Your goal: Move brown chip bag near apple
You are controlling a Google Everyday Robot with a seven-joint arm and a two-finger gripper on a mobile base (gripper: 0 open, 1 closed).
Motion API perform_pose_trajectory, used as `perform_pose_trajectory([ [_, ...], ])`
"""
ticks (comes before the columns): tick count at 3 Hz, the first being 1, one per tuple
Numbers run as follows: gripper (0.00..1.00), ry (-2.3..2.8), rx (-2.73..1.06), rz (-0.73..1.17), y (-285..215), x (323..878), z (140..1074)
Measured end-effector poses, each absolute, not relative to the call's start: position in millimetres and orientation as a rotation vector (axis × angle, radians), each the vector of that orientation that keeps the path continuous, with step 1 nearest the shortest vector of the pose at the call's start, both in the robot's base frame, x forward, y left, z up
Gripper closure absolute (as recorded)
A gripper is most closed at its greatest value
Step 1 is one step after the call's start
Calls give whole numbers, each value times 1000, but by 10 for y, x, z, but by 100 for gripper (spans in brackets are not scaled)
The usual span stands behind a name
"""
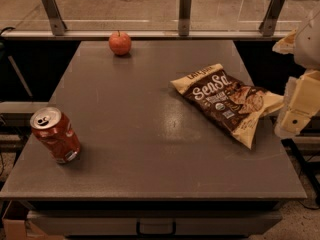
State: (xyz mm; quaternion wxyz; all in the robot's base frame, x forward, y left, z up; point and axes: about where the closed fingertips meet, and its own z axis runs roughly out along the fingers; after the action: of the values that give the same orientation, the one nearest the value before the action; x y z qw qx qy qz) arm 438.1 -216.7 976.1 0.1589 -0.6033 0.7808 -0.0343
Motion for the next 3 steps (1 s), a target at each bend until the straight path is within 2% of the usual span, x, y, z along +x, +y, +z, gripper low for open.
perform_pose_trajectory([
  [1,0,2232,-1725,-98,-2167,4381,9762],
  [3,0,2274,-1596,-119,-2207,5145,9335],
])
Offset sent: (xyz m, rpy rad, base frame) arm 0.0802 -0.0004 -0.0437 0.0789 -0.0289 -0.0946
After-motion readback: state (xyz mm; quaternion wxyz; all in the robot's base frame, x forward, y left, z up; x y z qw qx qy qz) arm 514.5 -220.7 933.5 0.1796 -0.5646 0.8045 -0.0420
